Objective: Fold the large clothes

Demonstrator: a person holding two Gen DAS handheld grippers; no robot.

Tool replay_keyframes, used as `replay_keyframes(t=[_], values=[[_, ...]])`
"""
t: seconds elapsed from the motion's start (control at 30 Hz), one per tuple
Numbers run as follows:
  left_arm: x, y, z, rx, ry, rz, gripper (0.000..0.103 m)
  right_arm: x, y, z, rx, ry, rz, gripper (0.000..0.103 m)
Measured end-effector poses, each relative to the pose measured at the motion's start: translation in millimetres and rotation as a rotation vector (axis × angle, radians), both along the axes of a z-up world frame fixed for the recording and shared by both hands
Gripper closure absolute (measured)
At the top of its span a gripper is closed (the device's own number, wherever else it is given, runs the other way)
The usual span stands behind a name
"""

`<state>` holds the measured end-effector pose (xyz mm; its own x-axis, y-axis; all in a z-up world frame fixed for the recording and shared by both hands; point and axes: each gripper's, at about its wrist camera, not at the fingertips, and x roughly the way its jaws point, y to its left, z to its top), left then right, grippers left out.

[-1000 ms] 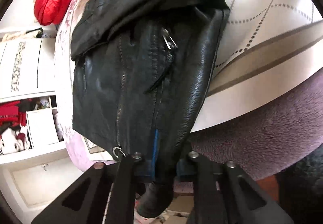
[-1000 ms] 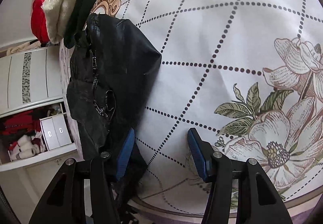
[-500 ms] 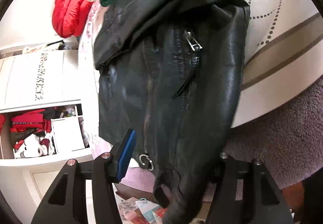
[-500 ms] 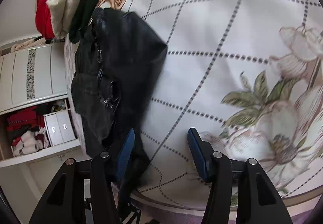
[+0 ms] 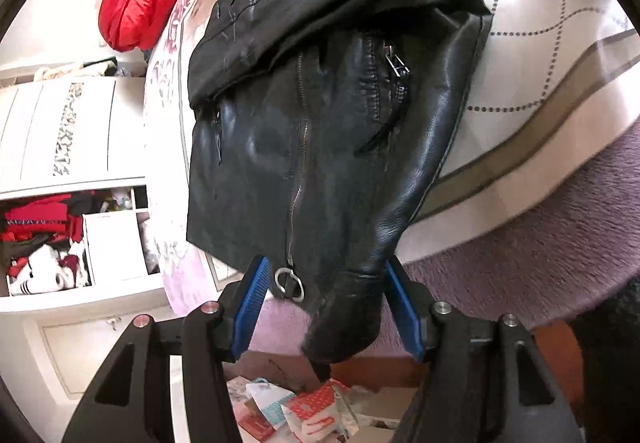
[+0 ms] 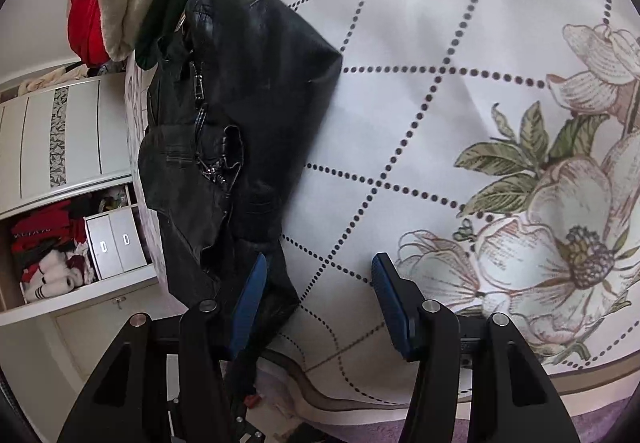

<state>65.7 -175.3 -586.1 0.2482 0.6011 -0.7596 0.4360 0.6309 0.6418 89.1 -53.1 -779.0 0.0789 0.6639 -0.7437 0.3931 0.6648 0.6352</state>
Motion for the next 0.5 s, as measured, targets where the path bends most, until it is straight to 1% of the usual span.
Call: replay_keyframes(t=[0.07,0.1,0.17,0.23,0.3,0.37,0.4,0.43,0.47,0.5], values=[[6.0,3.1,-16.4,0.025,0.009,-0.013,0.046,1.9,5.7,1.1,-0.004,-0.012,0.009,0.046],[11.6,5.5,-24.6,0.025,0.018,-0.013,0.046,2.7,7.0,1.7,-0.006,-0.015,0.008,0.046],[22.1,9.8,-31.0,0.010,0.015,0.004,0.046,6.7,12.3,0.5,0.008,-0.029,0.002,0.046],[30.6,10.9,-33.3,-0.002,-0.001,-0.007,0.046,11.9,16.1,-3.6,0.027,-0.045,-0.021,0.046],[36.2,12.3,-31.1,-0.020,-0.017,-0.016,0.046,15.7,17.7,-9.9,0.076,-0.054,-0.060,0.046],[37.9,14.2,-27.2,-0.039,-0.022,-0.017,0.055,18.9,17.8,-15.2,0.129,-0.071,-0.118,0.045],[37.2,15.6,-24.6,-0.051,-0.026,-0.016,0.060,19.8,17.9,-17.0,0.148,-0.076,-0.134,0.040],[36.1,16.1,-23.2,-0.064,-0.025,-0.018,0.071,20.9,18.6,-18.8,0.170,-0.088,-0.150,0.034],[34.0,16.5,-22.1,-0.078,-0.021,-0.021,0.072,22.9,20.4,-20.9,0.200,-0.104,-0.163,0.031],[30.8,15.8,-21.0,-0.083,-0.019,-0.035,0.072,24.7,22.7,-23.2,0.219,-0.106,-0.162,0.025]])
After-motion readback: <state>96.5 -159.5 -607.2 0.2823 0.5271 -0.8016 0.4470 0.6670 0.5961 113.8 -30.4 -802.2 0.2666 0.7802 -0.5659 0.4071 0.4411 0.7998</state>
